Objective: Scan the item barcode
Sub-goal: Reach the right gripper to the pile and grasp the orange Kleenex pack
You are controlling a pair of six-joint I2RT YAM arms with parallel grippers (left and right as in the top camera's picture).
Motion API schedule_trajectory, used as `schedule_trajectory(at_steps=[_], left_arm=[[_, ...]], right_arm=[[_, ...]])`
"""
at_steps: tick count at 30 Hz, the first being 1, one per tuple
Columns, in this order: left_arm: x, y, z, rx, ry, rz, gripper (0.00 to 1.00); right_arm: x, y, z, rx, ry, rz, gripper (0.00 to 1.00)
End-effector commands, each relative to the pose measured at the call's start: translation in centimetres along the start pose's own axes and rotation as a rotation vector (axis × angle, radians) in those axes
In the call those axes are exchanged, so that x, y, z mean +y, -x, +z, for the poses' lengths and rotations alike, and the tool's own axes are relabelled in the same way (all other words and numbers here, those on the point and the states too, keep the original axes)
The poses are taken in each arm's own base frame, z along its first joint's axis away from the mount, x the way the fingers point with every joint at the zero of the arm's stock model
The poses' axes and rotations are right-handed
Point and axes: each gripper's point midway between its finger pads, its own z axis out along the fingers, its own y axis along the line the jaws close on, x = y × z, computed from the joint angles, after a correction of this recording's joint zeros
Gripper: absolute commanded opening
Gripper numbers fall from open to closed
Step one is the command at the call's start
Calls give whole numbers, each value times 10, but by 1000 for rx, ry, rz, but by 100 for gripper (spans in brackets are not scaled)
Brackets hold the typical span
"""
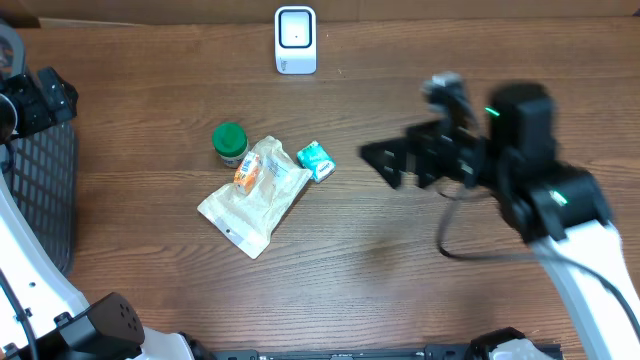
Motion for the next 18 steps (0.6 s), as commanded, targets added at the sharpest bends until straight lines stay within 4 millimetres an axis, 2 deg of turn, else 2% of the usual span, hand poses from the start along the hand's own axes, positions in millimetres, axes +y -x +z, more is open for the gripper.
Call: schedule_trajectory(at_steps=[1, 8, 9, 10, 11, 14, 18], left_arm=[[-2, 2, -2, -10, -8, 29, 100], [-2, 3, -2, -11, -7, 29, 100], [-2, 3, -2, -11, -7, 29, 100], [-2, 3, -2, -11, -7, 29, 100], [-2, 2, -2, -10, -8, 29, 100], [-2, 2, -2, -10, -8, 29, 100], [-2, 2, -2, -10, -7, 29, 100]], right_arm=[[22, 5, 39, 57, 38, 45, 100], [46, -8, 136, 133, 150, 200, 100], [47, -11, 146, 139, 157, 196, 97], [47, -18, 163, 155, 160, 196, 87], [45, -24, 175, 168, 149, 226, 84], [33, -43, 208, 201, 81, 344, 84], [21, -56, 231, 194, -31, 392, 86]])
